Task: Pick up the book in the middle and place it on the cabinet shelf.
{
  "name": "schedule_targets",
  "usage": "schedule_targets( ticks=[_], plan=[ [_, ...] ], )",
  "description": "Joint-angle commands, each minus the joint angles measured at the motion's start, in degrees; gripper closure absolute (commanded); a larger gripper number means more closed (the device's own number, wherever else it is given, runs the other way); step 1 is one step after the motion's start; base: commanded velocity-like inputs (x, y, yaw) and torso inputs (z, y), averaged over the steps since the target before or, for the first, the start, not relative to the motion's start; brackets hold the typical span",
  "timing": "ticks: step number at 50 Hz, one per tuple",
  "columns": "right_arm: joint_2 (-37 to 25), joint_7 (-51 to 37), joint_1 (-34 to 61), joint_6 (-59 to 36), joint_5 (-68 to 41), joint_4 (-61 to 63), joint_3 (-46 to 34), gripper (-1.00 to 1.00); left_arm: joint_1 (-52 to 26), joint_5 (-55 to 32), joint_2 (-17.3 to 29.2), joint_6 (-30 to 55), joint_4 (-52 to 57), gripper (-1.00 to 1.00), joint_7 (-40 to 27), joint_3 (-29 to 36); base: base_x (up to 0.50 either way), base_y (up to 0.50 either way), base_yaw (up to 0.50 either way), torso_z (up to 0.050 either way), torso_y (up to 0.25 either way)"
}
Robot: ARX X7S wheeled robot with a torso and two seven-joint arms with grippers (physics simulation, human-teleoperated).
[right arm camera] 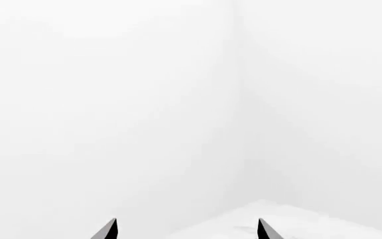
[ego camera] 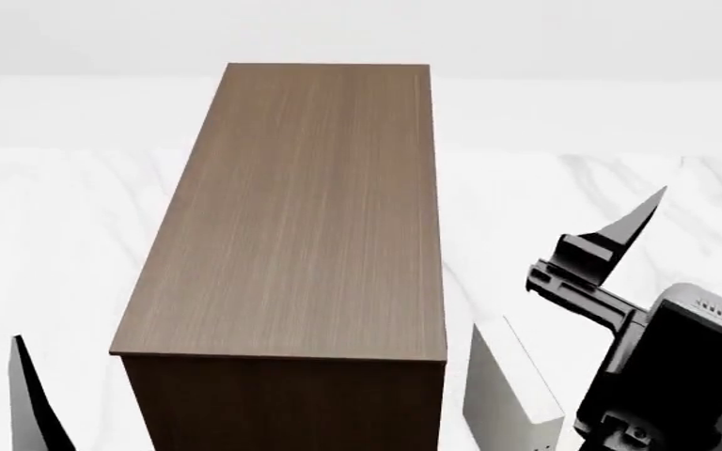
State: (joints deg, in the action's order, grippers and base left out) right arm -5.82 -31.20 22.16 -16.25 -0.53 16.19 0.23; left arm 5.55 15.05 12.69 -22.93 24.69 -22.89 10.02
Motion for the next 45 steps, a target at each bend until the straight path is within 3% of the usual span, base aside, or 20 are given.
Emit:
schedule_targets(
  ticks=[1,29,45],
  plan=[
    [2.31,-4.41,7.31,-6.63,1.22,-4.04,2.08,-1.00,0.09,0.31,-0.63,0.16,-0.26,-1.00,0.69,-0.90,0.00,0.00,0.00,0.000,0.000],
    [1.95,-12.97,15.86,-9.04,0.04,-12.09,2.12,-1.00,-0.01,0.66,0.12,1.16,-0.77,-1.00,0.17,0.52,0.00,0.00,0.00,0.000,0.000],
    [1.12,-12.73,19.11,-6.22,-2.06,-19.32,0.96,-1.00,0.10,0.40,0.77,1.27,-0.81,-1.00,-0.24,0.93,0.00,0.00,0.00,0.000,0.000]
  ],
)
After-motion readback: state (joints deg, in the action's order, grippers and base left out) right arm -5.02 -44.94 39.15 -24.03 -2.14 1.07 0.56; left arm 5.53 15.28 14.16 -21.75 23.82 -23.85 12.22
